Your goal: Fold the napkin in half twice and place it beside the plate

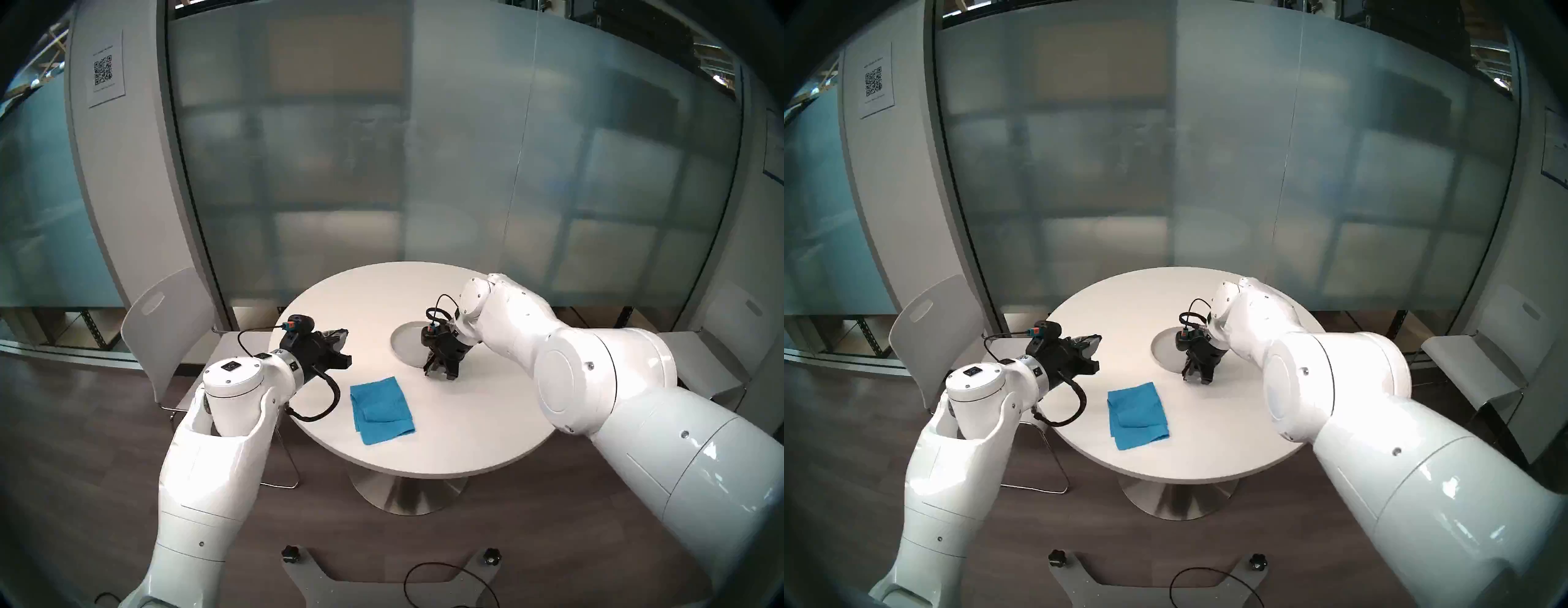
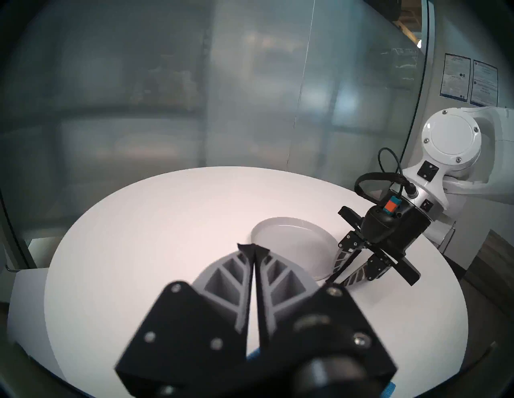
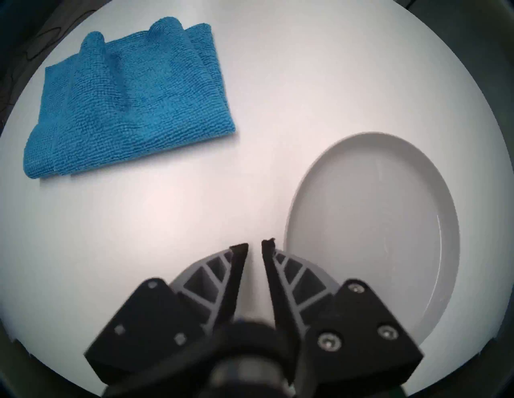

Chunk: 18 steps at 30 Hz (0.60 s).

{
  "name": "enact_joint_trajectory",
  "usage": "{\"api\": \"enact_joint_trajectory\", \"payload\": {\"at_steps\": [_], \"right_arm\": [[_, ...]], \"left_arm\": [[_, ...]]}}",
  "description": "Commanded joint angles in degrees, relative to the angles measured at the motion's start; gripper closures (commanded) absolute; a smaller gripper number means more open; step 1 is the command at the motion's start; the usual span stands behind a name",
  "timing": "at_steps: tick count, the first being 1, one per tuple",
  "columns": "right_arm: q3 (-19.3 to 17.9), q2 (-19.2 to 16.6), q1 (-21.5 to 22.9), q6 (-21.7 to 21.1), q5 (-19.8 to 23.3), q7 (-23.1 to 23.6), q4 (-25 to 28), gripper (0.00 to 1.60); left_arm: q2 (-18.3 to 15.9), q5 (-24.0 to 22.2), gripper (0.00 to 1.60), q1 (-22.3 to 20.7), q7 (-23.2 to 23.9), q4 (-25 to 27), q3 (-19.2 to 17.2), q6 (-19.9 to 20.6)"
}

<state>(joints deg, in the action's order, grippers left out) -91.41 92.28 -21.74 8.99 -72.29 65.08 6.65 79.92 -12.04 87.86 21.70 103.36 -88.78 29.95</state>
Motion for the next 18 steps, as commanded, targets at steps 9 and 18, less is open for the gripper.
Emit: {"api": "enact_joint_trajectory", "payload": {"at_steps": [9, 18], "right_arm": [[-1.0, 0.4, 3.5, -0.7, 0.2, 0.7, 1.8, 0.0], [-1.1, 0.8, 2.5, -1.0, -0.2, -0.7, 1.7, 0.01]], "left_arm": [[0.1, 0.1, 1.17, -1.0, 0.0, 1.1, 0.2, -0.1], [-0.1, 0.1, 1.17, -0.9, -0.1, 1.1, -0.2, -0.1]]}}
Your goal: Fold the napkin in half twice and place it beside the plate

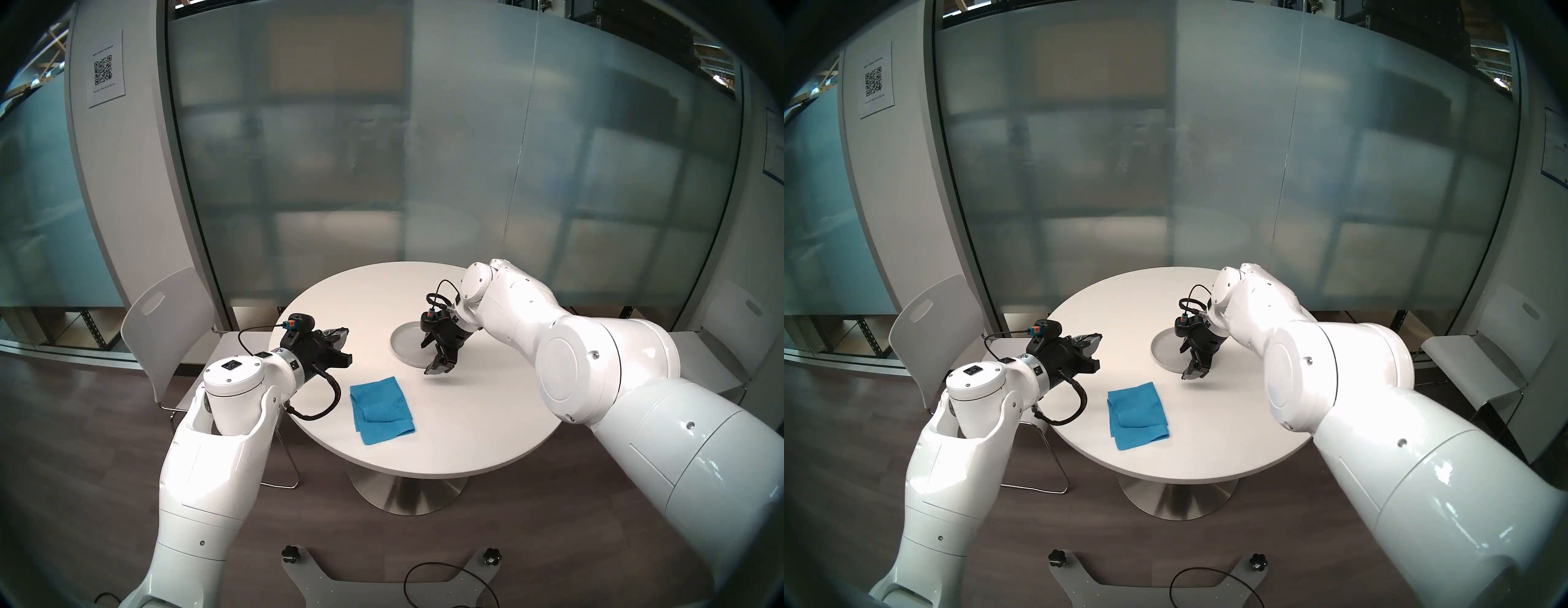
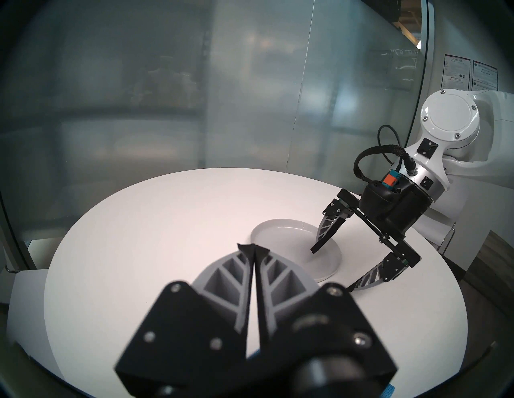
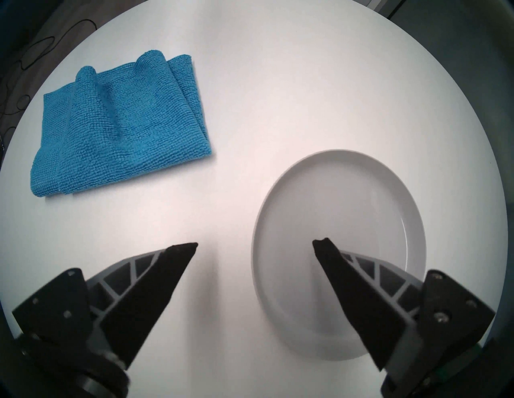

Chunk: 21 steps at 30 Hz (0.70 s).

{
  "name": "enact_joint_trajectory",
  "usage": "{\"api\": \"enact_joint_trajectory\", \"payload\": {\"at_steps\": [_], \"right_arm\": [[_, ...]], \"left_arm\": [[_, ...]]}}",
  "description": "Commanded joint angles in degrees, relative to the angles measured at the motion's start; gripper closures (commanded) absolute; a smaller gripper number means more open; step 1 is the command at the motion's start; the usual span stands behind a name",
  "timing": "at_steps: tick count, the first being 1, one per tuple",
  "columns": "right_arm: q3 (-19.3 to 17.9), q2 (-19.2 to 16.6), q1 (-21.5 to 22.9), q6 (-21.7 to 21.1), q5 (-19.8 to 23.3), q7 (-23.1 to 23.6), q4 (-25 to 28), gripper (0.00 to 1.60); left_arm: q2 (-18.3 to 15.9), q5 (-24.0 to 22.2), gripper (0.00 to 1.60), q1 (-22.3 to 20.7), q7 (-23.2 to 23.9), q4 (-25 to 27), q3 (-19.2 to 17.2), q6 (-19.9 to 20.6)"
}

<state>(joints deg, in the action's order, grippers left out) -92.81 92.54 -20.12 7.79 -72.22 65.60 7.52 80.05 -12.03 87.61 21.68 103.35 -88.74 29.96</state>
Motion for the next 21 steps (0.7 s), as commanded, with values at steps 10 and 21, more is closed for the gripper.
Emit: {"api": "enact_joint_trajectory", "payload": {"at_steps": [10, 21], "right_arm": [[1.0, 0.5, 0.2, 0.0, -1.0, -3.2, 0.7, 0.09], [1.6, 0.0, -0.3, 0.0, -2.1, -4.5, 0.4, 0.55]], "left_arm": [[-0.2, 0.1, 1.17, -0.4, -0.1, 1.1, -0.6, -0.1], [-0.2, 0.0, 1.17, -0.2, 0.0, 1.2, -1.1, -0.1]]}}
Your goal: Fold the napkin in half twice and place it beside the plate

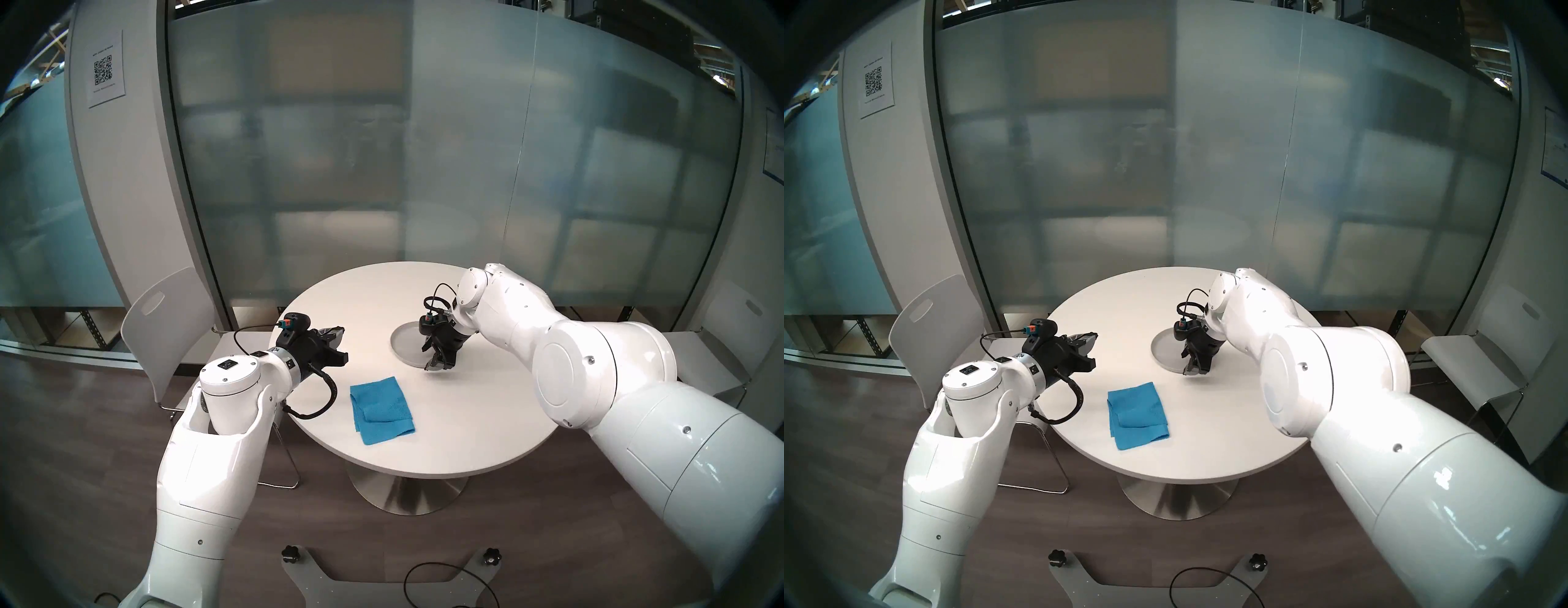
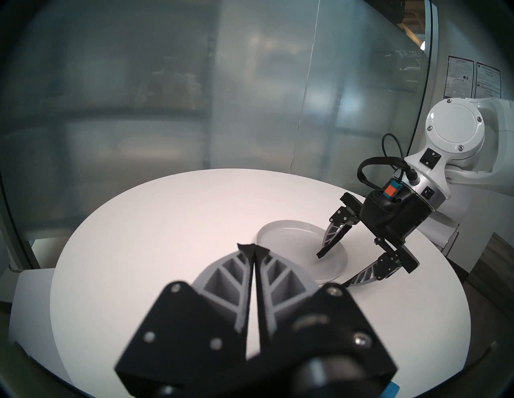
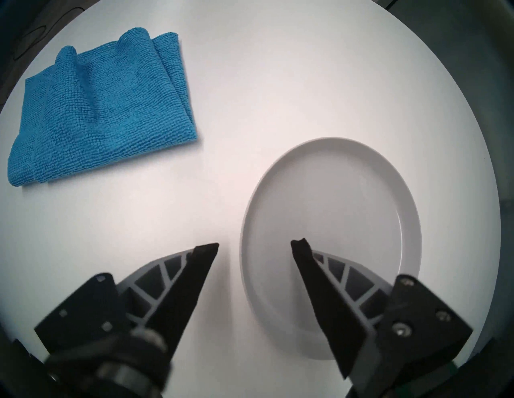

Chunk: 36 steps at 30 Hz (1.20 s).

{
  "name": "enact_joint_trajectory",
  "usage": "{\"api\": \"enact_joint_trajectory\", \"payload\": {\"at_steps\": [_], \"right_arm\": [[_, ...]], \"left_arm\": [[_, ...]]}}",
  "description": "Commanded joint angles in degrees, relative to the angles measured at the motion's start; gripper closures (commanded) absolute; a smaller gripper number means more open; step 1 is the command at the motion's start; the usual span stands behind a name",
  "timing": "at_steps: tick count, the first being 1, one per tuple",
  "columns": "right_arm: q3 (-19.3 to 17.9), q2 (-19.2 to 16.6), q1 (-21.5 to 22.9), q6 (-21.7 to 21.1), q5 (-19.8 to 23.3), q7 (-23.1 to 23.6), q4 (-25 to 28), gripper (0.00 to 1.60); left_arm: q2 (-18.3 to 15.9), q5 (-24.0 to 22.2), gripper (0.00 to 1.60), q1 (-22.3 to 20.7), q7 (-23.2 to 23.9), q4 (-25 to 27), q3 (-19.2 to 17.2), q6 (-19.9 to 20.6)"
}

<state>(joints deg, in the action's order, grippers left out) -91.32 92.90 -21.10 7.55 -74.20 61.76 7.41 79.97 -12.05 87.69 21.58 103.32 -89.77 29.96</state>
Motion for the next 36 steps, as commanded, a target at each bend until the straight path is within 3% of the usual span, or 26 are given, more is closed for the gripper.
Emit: {"api": "enact_joint_trajectory", "payload": {"at_steps": [1, 12, 17, 19, 27, 36], "right_arm": [[0.2, -0.4, 0.6, 0.2, -0.2, -0.7, 0.5, 0.55], [0.4, -0.5, 0.1, 0.1, -1.0, -1.6, 0.3, 0.51], [0.5, -0.5, -0.1, 0.0, -1.3, -2.0, 0.2, 0.67], [0.6, -0.4, -0.2, 0.0, -1.5, -2.2, 0.2, 0.85], [0.6, -0.2, -0.6, -0.1, -1.8, -2.6, 0.0, 0.88], [0.7, -0.2, -0.9, 0.1, -2.1, -2.5, -0.2, 1.04]], "left_arm": [[-0.1, 0.0, 1.17, -0.3, 0.1, 1.3, -0.1, -0.1], [-0.1, 0.0, 1.17, -0.1, 0.0, 1.4, -0.3, -0.1], [-0.1, 0.0, 1.17, 0.1, 0.1, 1.4, -0.4, -0.1], [-0.1, -0.1, 1.17, 0.2, 0.1, 1.4, -0.6, -0.2], [-0.2, -0.1, 1.17, 0.4, 0.1, 1.4, -0.8, -0.2], [-0.1, -0.2, 1.16, 0.6, 0.2, 1.6, -0.9, -0.2]]}}
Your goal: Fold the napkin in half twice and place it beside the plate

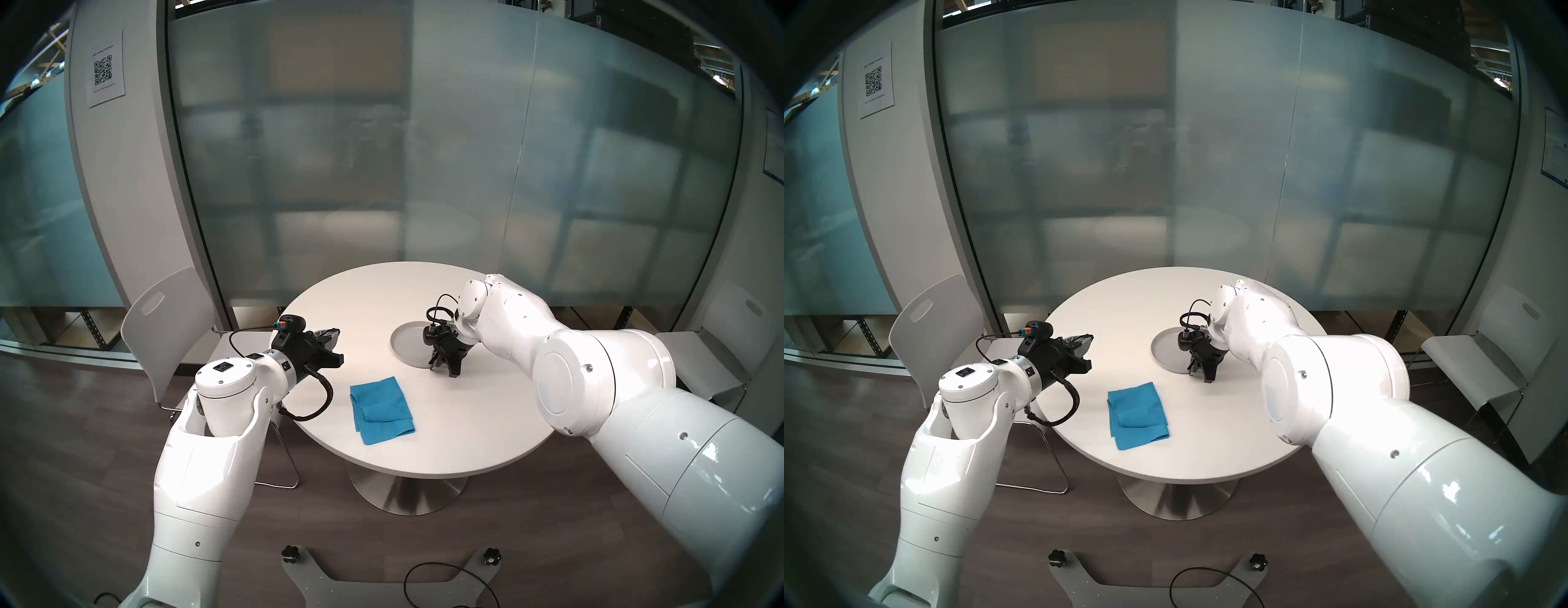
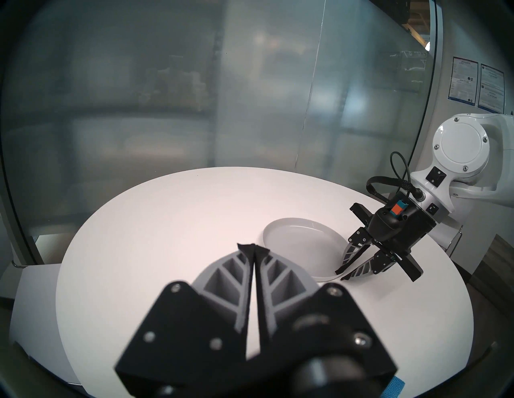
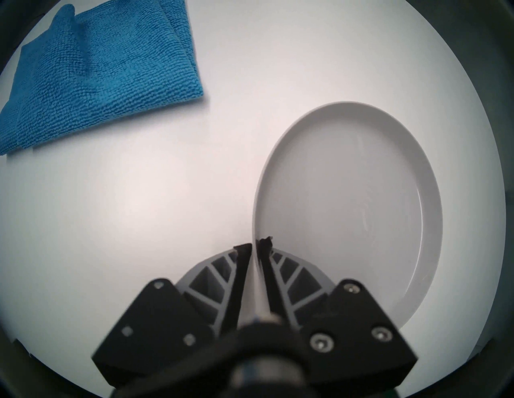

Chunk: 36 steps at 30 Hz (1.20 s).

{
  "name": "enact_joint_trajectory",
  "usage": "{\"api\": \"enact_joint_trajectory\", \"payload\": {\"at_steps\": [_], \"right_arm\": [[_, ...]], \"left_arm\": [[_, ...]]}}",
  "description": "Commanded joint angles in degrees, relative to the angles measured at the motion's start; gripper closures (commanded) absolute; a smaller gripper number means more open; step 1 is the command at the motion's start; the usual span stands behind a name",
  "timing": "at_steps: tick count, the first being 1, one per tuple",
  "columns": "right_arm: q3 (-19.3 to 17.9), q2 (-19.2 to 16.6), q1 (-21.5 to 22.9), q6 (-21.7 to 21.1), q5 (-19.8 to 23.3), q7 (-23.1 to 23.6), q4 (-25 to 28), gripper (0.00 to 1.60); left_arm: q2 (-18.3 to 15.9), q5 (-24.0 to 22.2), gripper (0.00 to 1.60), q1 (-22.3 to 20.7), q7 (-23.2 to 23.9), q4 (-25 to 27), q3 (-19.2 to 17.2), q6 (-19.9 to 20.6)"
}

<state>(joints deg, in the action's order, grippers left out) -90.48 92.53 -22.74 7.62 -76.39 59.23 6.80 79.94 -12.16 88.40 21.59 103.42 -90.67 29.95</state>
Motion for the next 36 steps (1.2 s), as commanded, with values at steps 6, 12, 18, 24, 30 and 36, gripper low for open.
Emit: {"api": "enact_joint_trajectory", "payload": {"at_steps": [6, 12, 18, 24, 30, 36], "right_arm": [[-0.1, 0.1, 0.7, 0.2, 0.1, 0.2, 0.3, 1.32], [-0.2, 0.1, 1.1, 1.0, 0.2, 1.6, 0.0, 1.44], [-0.2, -0.1, 1.2, 1.8, 0.3, 3.3, -0.3, 1.45], [-0.2, -0.8, 1.4, 3.5, 0.5, 5.9, -0.6, 1.59], [-0.2, -1.4, 1.6, 5.9, 0.7, 9.9, -0.8, 1.59], [-0.4, -2.2, 1.5, 8.8, 1.1, 14.3, -1.0, 1.6]], "left_arm": [[0.0, -0.1, 1.16, 0.1, 0.2, 1.7, 0.0, -0.3], [-0.1, -0.2, 1.16, 0.4, 0.3, 2.4, -0.2, -0.3], [-0.1, -0.2, 1.16, 0.7, 0.4, 2.8, -0.3, -0.3], [-0.1, -0.2, 1.15, 1.1, 0.6, 3.3, -0.4, -0.2], [-0.1, -0.1, 1.15, 1.6, 0.7, 3.9, -0.2, -0.2], [0.0, 0.0, 1.15, 2.1, 0.7, 4.6, 0.0, -0.1]]}}
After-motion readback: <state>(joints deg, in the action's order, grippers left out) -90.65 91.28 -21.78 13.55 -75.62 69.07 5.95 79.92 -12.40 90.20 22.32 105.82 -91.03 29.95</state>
